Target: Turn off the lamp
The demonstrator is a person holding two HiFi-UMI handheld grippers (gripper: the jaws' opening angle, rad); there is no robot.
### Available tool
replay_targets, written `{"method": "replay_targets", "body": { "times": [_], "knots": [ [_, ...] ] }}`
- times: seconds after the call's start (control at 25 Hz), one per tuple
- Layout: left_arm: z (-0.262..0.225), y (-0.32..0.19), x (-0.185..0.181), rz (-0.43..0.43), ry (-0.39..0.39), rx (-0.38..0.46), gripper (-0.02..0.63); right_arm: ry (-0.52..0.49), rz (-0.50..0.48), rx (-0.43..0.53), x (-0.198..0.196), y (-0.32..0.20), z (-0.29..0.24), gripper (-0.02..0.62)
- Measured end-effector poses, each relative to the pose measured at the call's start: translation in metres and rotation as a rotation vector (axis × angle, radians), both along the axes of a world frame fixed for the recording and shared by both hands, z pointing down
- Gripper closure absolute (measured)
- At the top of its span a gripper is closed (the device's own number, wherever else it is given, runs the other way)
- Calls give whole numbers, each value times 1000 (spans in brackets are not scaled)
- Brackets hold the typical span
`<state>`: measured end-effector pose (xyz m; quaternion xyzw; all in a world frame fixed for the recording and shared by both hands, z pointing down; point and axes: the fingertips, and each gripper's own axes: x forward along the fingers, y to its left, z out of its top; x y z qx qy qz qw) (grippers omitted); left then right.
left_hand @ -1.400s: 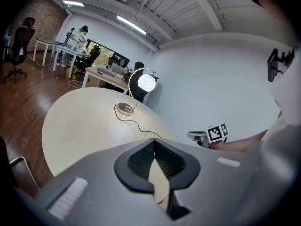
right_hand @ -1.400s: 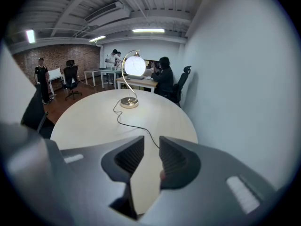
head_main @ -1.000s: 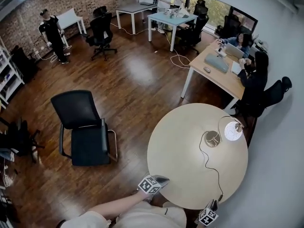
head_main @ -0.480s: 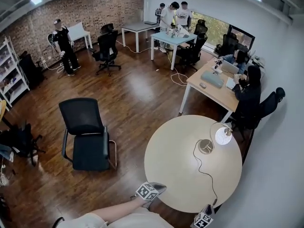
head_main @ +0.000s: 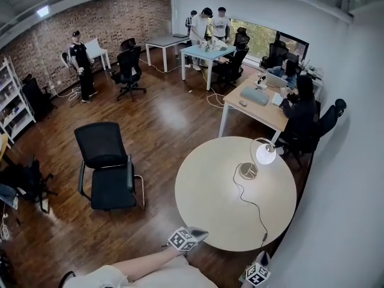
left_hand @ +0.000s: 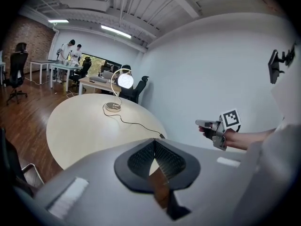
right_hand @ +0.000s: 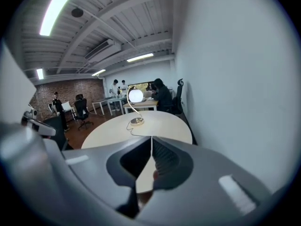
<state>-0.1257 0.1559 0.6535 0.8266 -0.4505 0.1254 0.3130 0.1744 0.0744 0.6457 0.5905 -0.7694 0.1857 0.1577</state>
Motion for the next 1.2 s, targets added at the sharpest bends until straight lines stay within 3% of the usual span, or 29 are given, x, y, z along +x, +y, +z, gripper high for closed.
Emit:
{"method": "replay_targets", "body": {
  "times": [0.2,0.36,0.52,0.64,0.76,0.92,1.04,1.2],
  "knots": [
    [0,44,40,-12,19,7,604,-99,68,21,41,25,-21,584],
    [5,75,58,-33,38,6,606,-130,58,40,50,43,-32,586],
    [5,101,59,-52,29,-3,606,-144,0,46,38,63,-41,587],
    [-5,111,54,-81,13,41,606,-151,-52,29,27,75,-41,588],
    [-13,120,52,-103,23,71,606,-138,-80,24,19,84,-39,588],
    [-7,127,51,-96,51,51,606,-118,-142,16,3,98,-46,588],
    [0,123,51,-63,77,34,606,-92,-242,-19,-18,110,-37,586],
    [10,87,22,-76,43,86,606,-28,-313,-36,-51,78,7,586]
  ]
}}
